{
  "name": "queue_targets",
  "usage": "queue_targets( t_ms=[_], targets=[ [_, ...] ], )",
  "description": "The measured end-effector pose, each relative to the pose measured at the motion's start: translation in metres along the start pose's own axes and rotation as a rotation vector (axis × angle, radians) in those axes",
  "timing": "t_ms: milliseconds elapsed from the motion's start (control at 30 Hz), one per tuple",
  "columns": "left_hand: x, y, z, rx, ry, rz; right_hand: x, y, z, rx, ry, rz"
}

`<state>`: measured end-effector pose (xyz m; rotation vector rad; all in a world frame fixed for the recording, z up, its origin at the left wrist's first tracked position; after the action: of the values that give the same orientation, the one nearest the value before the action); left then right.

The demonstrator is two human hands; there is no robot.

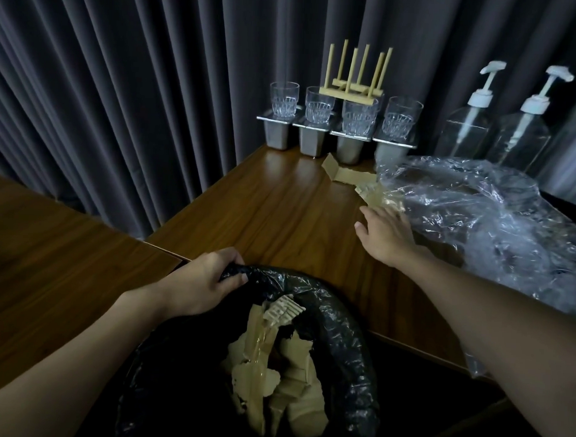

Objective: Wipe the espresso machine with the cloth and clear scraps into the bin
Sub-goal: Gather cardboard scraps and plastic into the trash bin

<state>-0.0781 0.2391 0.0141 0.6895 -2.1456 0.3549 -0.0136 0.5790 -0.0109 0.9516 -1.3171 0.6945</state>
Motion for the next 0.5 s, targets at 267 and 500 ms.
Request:
queue_targets(
  t_ms=[267, 500],
  targets=[
    [0.000, -0.001, -0.001, 0.004, -0.013, 0.017, 0.006, -0.005, 0.003, 0.034, -0.016, -0.133],
    [0.000, -0.001, -0.001, 0.011, -0.020, 0.019, -0.010, 0.014, 0.002, -0.018, -0.039, 0.162]
  ],
)
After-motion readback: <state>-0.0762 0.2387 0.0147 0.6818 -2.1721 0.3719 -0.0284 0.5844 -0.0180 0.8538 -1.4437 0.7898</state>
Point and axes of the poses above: each hand's wrist, its own y-axis towards the middle knuckle, its own x-axis out of the back of the hand, z = x × y, the point moved 4 cm from there along y, towards the middle knuckle, and after that the axes turned 3 degrees about -y, right-handed, at the moved point
